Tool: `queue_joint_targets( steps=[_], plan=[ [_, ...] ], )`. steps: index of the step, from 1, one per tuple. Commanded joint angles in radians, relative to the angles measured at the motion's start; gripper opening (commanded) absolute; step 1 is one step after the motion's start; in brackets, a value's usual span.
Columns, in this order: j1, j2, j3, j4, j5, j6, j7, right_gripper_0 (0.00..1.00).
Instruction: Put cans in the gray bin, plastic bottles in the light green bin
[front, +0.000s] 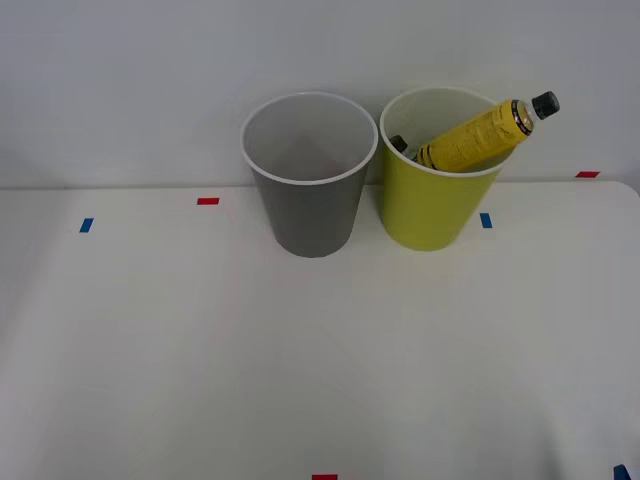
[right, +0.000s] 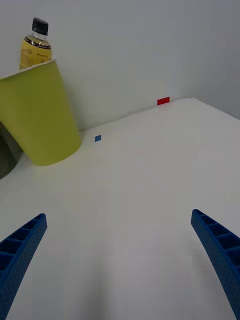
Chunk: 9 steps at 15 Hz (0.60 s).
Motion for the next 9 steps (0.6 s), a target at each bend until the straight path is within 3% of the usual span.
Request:
queue_joint_targets(
  steps=[1, 5, 9],
  plan=[
    [0.002, 0.070, -0.082, 0.063, 0.184, -0.108, -0.104, 1.00],
    [0.002, 0.159, -0.160, 0.063, 0.380, -0.171, -0.106, 1.00],
    [0.003, 0.167, -0.180, 0.059, 0.428, -0.201, -0.106, 1.00]
  ],
)
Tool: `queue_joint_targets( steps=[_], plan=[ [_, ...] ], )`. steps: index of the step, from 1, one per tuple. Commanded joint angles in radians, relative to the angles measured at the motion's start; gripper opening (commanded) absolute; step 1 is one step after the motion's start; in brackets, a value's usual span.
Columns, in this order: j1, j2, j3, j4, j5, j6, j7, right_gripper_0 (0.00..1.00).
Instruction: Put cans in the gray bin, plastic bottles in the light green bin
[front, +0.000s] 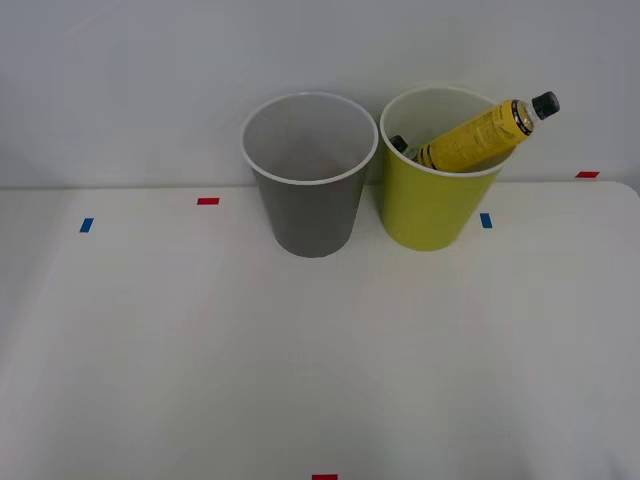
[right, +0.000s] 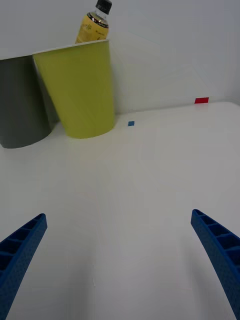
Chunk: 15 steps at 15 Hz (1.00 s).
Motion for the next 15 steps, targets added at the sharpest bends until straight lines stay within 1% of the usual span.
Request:
queue_joint_targets(
  steps=[1, 3, 6, 7, 8, 9, 10, 11, 13, 14, 15],
  plan=[
    [0.001, 0.007, -0.006, -0.003, 0.021, -0.013, 0.003, 1.00],
    [0.000, 0.001, -0.009, -0.006, 0.021, -0.030, -0.011, 1.00],
    [0.001, -0.036, -0.016, -0.015, 0.022, -0.034, -0.051, 1.00],
    [0.000, -0.053, -0.012, -0.015, 0.021, -0.037, -0.102, 1.00],
    [-0.003, -0.059, -0.006, -0.017, 0.012, -0.042, -0.115, 1.00],
    [-0.005, -0.061, 0.011, -0.015, -0.004, -0.041, -0.108, 1.00],
    [-0.006, -0.071, 0.051, -0.015, -0.041, -0.037, -0.100, 1.00],
    [-0.011, -0.084, 0.073, -0.015, -0.068, -0.034, -0.091, 1.00],
    [-0.028, -0.111, 0.077, -0.008, -0.088, -0.034, -0.072, 1.00],
    [-0.031, -0.117, 0.079, 0.002, -0.102, -0.034, -0.043, 1.00],
    [-0.032, -0.123, 0.083, 0.012, -0.130, -0.034, 0.018, 1.00]
  ],
)
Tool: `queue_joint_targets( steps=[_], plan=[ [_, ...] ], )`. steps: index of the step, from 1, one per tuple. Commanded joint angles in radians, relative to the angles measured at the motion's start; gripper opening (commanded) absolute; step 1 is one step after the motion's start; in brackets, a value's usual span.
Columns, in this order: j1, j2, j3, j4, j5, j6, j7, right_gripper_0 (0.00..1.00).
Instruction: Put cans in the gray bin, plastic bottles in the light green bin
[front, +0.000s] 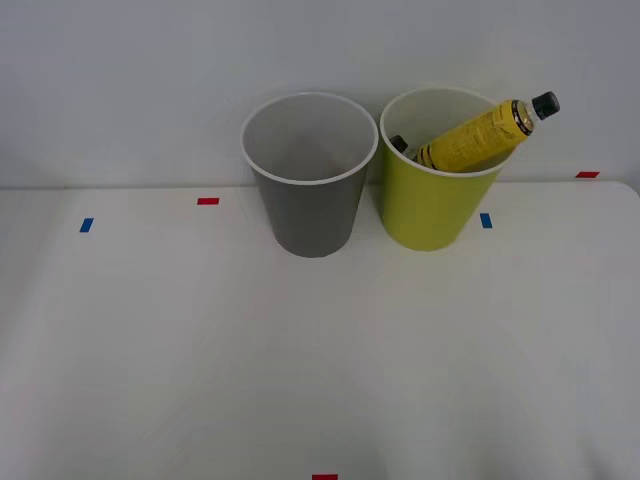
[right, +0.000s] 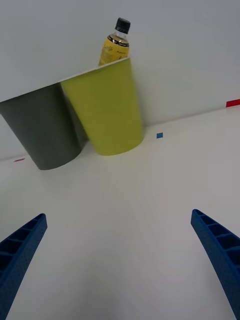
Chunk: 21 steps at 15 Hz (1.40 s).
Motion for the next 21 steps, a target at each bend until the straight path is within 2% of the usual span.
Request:
queue_joint_targets(
  steps=[1, 3, 9, 12, 21],
  plan=[
    [-0.009, -0.026, 0.025, 0.033, -0.083, 0.004, 0.144, 1.00],
    [-0.007, -0.027, 0.031, 0.035, -0.111, 0.013, 0.188, 1.00],
    [0.019, -0.011, 0.042, 0.035, -0.203, 0.038, 0.184, 1.00],
    [0.019, -0.034, 0.125, 0.063, -0.339, 0.047, 0.193, 1.00],
    [0.025, -0.035, 0.088, 0.066, -0.339, 0.047, 0.207, 1.00]
  ],
)
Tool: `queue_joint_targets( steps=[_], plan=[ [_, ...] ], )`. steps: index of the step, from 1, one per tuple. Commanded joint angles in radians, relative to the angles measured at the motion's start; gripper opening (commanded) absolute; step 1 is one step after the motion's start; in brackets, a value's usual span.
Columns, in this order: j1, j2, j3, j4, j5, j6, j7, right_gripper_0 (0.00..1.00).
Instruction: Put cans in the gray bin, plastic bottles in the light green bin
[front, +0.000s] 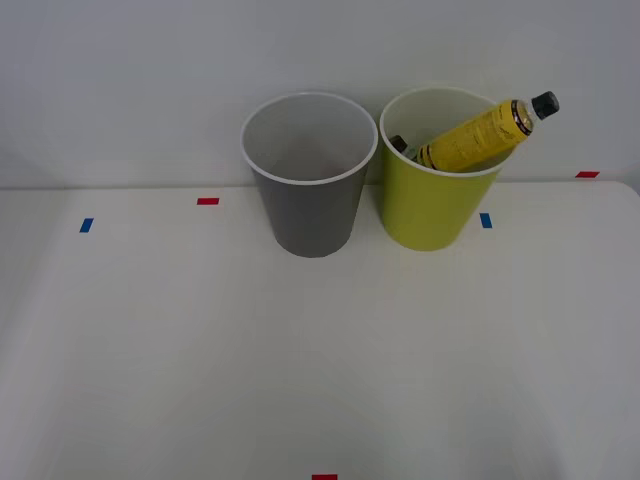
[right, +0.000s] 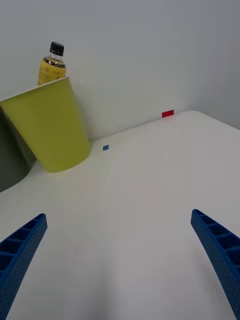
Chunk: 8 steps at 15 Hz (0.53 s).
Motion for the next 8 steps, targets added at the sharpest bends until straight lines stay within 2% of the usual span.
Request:
queue_joint_targets(
  steps=[1, 8],
  plan=[
    [0.005, 0.004, -0.007, 0.000, 0.004, 0.000, 0.000, 1.00],
    [0.008, 0.010, -0.014, 0.000, 0.020, 0.000, 0.000, 1.00]
  ],
)
